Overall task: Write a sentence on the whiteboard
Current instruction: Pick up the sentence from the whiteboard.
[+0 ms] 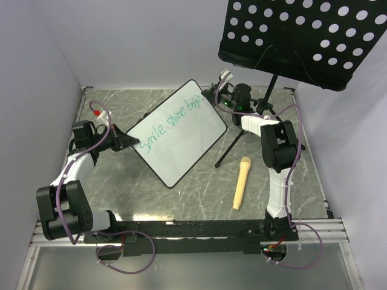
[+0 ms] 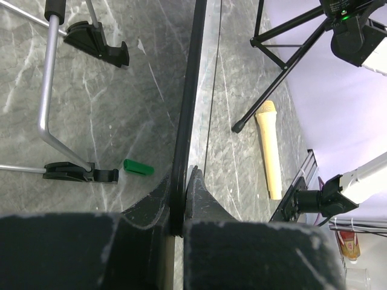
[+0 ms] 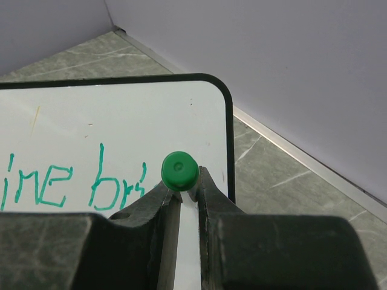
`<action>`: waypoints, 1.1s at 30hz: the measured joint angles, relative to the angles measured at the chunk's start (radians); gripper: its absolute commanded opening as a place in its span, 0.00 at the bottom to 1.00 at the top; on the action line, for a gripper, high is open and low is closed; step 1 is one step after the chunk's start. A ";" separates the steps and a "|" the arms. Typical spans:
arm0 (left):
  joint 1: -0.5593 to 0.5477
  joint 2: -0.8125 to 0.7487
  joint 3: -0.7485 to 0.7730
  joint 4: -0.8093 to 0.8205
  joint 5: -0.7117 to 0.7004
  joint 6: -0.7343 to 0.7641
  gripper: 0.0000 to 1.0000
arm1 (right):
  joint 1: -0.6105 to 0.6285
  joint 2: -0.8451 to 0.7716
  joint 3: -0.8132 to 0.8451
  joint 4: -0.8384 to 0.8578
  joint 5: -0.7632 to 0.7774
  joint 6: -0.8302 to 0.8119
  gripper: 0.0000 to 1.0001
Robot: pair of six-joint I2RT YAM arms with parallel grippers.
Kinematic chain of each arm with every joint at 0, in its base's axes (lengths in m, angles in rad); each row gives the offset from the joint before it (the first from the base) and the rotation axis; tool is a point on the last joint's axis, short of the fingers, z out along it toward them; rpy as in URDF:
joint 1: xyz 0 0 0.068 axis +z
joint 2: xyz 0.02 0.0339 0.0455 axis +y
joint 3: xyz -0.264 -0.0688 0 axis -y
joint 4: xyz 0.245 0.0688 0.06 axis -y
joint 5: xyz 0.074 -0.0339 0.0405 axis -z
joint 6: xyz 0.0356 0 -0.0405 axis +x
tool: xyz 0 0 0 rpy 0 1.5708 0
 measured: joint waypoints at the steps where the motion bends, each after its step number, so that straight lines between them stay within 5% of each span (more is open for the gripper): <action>1: 0.000 0.000 0.000 0.000 0.000 0.000 0.01 | 0.000 0.000 -0.003 0.005 0.000 0.000 0.00; 33: 0.000 0.000 0.000 0.005 0.009 0.003 0.01 | -0.010 -0.003 0.085 -0.039 -0.002 0.030 0.00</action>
